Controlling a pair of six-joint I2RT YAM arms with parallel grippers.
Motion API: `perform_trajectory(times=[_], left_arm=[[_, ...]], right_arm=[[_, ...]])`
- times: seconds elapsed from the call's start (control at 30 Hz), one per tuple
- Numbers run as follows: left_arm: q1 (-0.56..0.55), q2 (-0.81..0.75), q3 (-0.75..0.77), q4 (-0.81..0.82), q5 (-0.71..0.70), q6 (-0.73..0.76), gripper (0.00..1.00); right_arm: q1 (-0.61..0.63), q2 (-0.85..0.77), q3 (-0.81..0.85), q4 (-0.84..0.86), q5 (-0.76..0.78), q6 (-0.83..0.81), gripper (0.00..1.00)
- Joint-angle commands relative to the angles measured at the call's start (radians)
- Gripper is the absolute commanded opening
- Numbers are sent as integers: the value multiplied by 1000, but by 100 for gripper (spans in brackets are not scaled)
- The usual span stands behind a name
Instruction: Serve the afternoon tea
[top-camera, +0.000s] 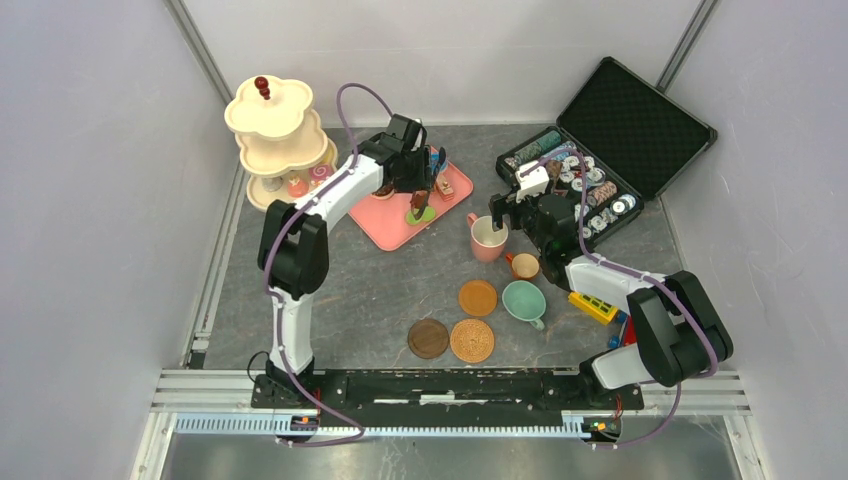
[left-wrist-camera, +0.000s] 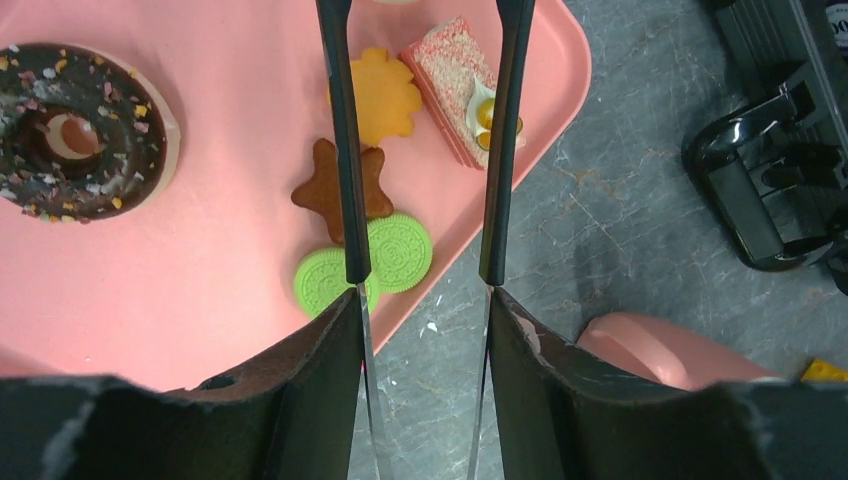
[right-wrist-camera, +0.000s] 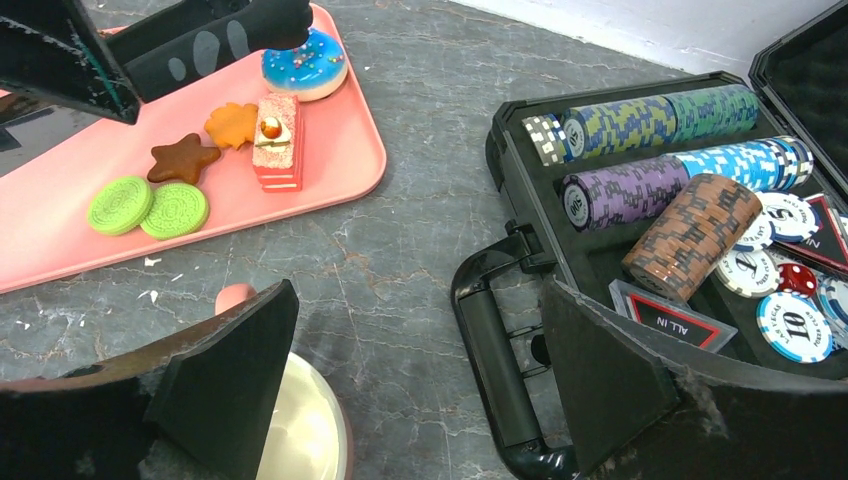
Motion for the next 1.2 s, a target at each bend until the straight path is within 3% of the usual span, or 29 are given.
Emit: perform_trajectory(times=[0.0, 0.23, 1.17], left_arm=[[-4, 35, 85, -15, -22, 27, 53], [-5, 87, 145, -48, -75, 43, 55], [-7, 205, 213, -18, -32, 51, 60]], right_arm=[[-4, -11, -4, 50, -11, -1, 98], [-11, -10, -11, 61, -23, 8, 98], [-35, -10, -28, 94, -65, 22, 98]])
